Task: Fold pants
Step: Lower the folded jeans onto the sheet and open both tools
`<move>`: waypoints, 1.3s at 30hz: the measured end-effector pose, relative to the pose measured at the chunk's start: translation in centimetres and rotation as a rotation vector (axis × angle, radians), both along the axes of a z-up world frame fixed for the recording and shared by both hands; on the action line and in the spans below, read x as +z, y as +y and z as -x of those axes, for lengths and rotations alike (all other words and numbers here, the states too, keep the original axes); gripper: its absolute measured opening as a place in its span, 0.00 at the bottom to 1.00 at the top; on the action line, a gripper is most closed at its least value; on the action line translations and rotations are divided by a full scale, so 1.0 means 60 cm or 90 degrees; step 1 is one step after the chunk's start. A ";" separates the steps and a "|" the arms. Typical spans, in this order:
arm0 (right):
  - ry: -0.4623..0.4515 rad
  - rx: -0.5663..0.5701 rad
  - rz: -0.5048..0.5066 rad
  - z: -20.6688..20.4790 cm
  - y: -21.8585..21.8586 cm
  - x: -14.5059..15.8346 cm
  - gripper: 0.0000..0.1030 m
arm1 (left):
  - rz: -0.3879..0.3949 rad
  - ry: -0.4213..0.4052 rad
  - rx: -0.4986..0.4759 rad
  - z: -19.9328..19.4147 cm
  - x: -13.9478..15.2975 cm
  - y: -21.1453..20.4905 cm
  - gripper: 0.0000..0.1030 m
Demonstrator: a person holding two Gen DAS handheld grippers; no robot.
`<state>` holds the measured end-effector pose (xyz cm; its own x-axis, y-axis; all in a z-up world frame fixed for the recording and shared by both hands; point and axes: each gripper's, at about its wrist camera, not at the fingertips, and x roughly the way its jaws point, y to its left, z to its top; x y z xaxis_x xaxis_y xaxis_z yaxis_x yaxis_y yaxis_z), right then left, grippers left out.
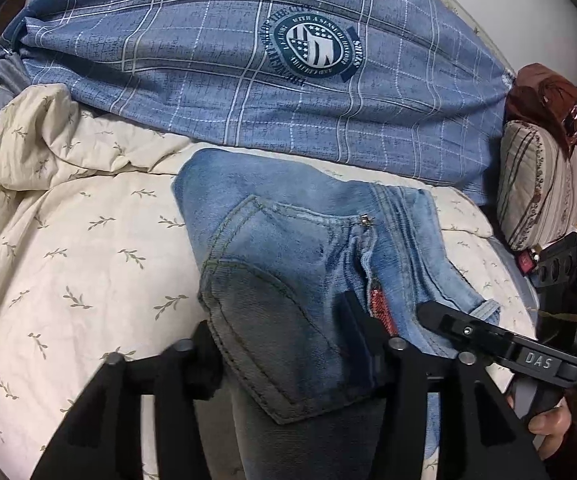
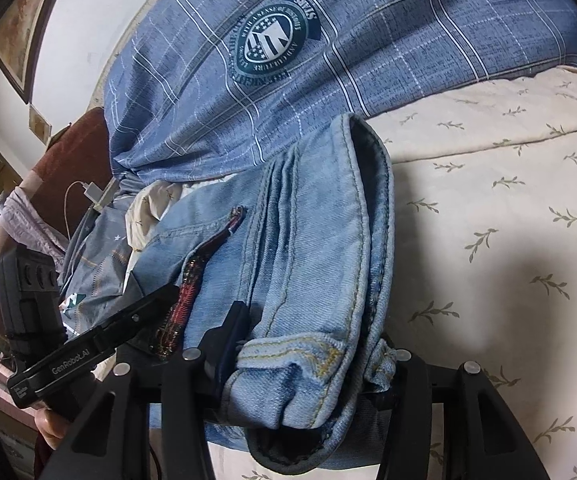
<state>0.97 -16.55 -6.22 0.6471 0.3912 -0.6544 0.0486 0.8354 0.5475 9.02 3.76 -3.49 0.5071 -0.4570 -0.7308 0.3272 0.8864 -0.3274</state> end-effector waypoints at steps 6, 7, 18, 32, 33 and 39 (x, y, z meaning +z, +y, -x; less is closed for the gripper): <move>0.030 0.003 -0.023 0.003 -0.013 -0.004 0.63 | -0.048 -0.017 0.026 0.007 0.002 0.005 0.79; 0.030 0.005 -0.021 0.006 -0.014 -0.002 0.63 | -0.053 -0.021 0.025 0.009 0.004 0.005 0.79; -0.024 -0.006 0.050 0.065 -0.023 0.044 0.66 | -0.114 -0.106 0.043 0.061 0.042 -0.003 0.80; -0.075 -0.039 0.091 0.130 -0.026 0.074 0.66 | -0.128 -0.140 0.122 0.134 0.078 0.019 0.81; -0.077 -0.042 0.095 0.133 -0.024 0.076 0.66 | -0.129 -0.140 0.122 0.139 0.079 0.019 0.81; -0.089 -0.048 0.125 0.147 -0.011 0.083 0.66 | -0.130 -0.134 0.129 0.170 0.083 0.014 0.81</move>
